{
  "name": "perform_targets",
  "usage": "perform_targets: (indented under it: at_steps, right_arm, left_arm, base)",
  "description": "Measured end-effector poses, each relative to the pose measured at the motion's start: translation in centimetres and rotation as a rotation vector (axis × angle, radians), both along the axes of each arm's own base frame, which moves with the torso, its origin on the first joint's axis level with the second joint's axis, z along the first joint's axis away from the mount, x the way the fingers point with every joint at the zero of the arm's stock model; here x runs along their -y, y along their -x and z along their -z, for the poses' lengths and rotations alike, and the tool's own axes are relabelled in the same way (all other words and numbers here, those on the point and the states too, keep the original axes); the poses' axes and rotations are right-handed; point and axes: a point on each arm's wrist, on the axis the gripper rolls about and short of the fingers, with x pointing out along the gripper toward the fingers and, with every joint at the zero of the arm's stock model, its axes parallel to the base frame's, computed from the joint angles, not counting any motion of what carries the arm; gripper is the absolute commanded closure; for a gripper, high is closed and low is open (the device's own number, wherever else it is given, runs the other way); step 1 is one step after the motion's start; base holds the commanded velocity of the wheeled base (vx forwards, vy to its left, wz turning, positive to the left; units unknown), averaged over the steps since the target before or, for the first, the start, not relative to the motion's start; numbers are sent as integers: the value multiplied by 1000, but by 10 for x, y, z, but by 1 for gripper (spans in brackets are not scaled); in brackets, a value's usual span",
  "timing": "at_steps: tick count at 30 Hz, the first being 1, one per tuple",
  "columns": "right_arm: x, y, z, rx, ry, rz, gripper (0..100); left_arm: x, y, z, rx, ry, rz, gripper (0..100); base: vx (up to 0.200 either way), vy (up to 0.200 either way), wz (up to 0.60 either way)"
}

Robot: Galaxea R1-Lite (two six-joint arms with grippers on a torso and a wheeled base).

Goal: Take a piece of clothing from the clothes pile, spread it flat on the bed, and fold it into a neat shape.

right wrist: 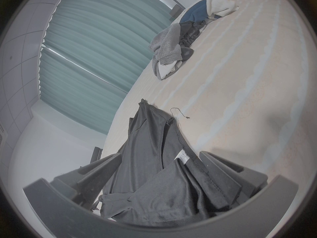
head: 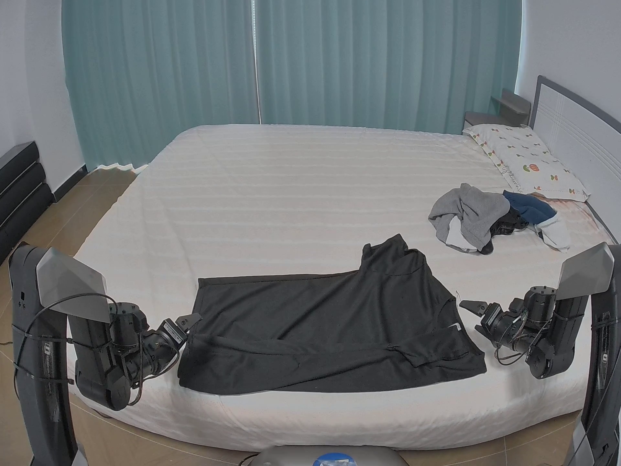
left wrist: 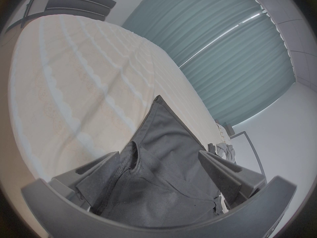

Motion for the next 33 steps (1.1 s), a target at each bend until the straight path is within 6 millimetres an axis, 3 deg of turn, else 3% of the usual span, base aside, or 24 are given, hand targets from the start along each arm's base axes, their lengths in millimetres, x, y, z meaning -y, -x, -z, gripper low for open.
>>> perform_targets:
  at_steps: [14,21,33]
  right_arm:
    - [-2,0,1,-2,3,-4,0]
    - [-2,0,1,-4,4,-4,0]
    - [-3,1,2,-8,9,-9,0]
  left_arm:
    - [2,-1,-1,11,-16,12,0]
    - [-2,-2,-2,57,-160,112,0]
    - [-2,10,10,12,-222,244,0]
  base:
    - [0,0,0]
    - [0,0,0]
    - [0,0,0]
